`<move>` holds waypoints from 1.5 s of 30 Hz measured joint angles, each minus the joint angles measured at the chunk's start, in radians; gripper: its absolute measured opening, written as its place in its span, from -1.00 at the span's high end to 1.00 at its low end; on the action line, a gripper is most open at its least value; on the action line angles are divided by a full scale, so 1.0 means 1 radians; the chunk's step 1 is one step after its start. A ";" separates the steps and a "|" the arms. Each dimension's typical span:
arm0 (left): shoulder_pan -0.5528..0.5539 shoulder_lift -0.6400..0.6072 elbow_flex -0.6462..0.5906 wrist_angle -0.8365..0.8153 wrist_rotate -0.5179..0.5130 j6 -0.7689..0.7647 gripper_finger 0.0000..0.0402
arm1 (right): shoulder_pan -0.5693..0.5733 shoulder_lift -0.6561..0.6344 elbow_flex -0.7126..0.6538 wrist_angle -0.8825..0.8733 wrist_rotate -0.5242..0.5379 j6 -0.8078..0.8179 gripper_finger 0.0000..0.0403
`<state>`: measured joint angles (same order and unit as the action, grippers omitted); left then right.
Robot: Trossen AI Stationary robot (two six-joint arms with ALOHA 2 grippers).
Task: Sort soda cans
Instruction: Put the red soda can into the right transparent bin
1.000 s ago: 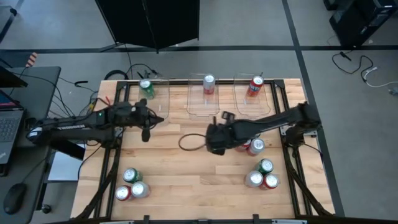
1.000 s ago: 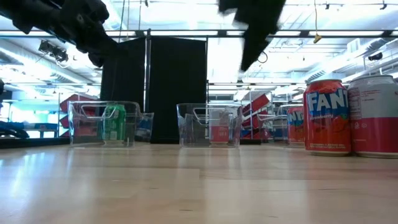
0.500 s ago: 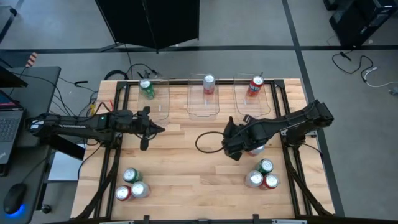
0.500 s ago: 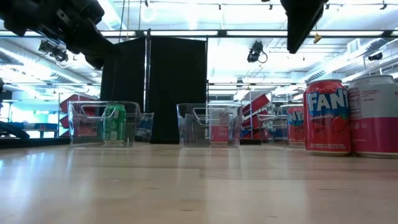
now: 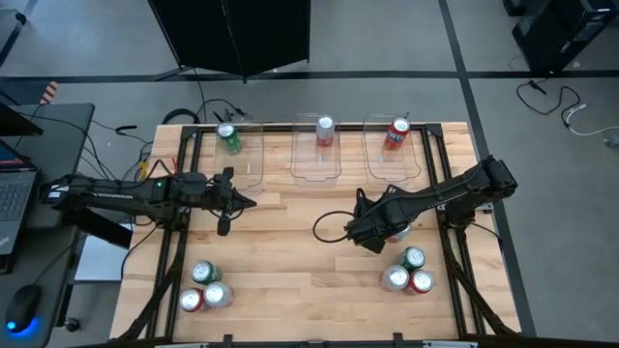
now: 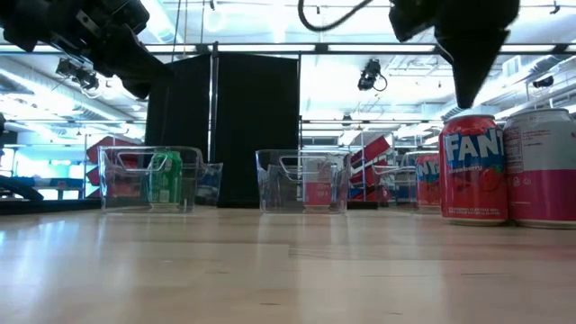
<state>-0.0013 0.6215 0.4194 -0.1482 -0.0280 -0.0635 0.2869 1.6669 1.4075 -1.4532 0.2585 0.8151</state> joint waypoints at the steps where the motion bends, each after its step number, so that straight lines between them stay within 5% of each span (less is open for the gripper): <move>1: 0.000 0.000 0.000 0.000 0.000 0.000 0.99 | -0.003 0.000 -0.010 0.005 0.000 -0.007 -0.80; 14: 0.000 0.000 0.000 0.000 0.000 0.002 0.99 | -0.095 0.000 -0.152 0.167 -0.134 -0.058 -0.77; 23: 0.000 0.000 0.001 0.000 -0.004 0.003 0.99 | -0.126 0.001 -0.136 0.220 -0.180 -0.059 -0.40; 35: 0.000 0.000 0.001 0.001 -0.005 0.002 0.99 | -0.197 0.002 0.153 0.169 -0.042 -0.058 -0.40; 40: 0.000 0.000 0.001 0.000 -0.005 0.002 0.99 | -0.302 0.002 0.322 0.023 0.104 -0.075 -0.40; 45: 0.000 0.000 0.001 0.000 -0.005 0.002 0.99 | -0.467 0.001 0.423 -0.070 0.139 -0.093 -0.40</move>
<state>-0.0013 0.6216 0.4202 -0.1478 -0.0330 -0.0612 -0.1805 1.6676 1.8304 -1.5236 0.3971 0.7223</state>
